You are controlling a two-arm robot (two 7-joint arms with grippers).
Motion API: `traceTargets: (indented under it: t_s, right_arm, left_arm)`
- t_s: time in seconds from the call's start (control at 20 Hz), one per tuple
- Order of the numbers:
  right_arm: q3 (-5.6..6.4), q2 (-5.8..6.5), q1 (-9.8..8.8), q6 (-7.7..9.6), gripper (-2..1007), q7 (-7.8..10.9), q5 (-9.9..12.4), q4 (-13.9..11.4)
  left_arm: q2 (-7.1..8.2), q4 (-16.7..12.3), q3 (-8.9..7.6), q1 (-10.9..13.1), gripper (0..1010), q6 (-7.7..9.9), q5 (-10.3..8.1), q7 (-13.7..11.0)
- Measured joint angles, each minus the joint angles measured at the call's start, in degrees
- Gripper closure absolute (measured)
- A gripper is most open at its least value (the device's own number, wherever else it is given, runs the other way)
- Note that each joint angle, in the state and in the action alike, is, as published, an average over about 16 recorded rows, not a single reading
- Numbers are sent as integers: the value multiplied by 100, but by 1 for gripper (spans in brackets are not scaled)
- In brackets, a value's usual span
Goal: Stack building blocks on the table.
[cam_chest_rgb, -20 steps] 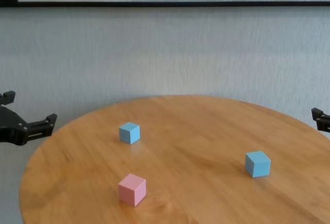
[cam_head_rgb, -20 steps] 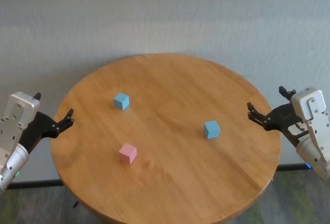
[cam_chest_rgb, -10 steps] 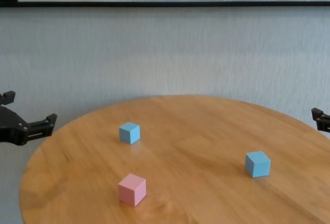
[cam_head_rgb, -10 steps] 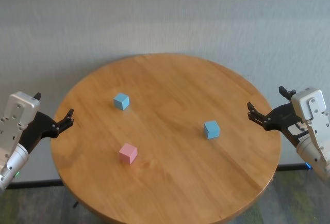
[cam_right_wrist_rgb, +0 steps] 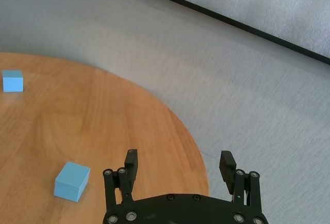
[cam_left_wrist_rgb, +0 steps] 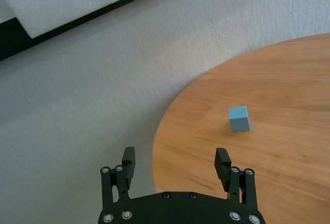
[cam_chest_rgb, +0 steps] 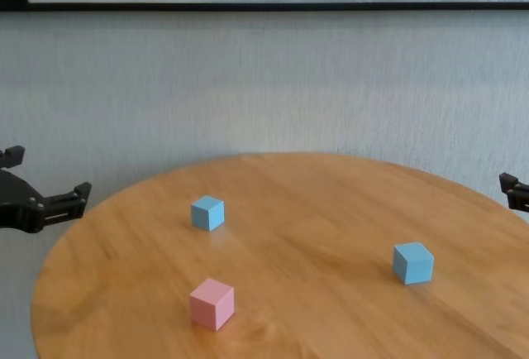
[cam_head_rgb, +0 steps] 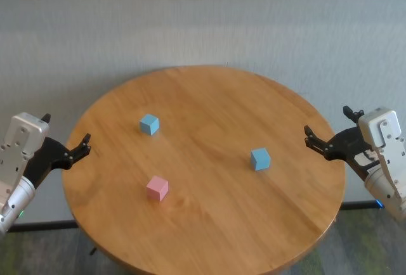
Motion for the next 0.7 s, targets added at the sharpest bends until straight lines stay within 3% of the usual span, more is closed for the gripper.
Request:
traceTargets:
  t_s: [0.35, 0.7]
  right_arm:
    - [0, 0, 0, 0, 4, 0, 0, 0]
    - [0, 0, 0, 0, 4, 0, 0, 0]
  left_arm:
    - [5, -270, -34, 104, 10, 147, -6, 14]
    - [-63, -774, -68, 291, 10, 477, -25, 20]
